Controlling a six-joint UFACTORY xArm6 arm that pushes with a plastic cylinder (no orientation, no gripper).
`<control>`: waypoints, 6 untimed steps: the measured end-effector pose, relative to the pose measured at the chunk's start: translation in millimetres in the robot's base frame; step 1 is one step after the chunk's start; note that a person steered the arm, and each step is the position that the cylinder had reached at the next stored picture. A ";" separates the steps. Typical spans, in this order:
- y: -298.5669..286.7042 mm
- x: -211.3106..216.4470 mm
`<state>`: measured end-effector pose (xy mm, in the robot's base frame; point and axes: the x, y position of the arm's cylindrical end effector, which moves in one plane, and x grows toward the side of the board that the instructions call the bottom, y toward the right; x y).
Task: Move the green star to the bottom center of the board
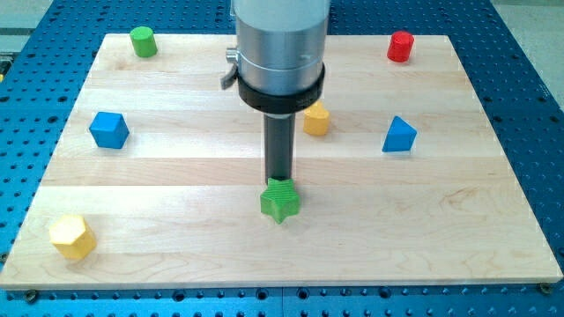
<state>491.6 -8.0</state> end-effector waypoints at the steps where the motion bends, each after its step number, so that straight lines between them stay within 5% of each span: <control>1: -3.2 49.1; 2: -3.6 49.9; 4: -10.2 -103.3; 5: 29.7 -126.6; 6: 52.6 -56.5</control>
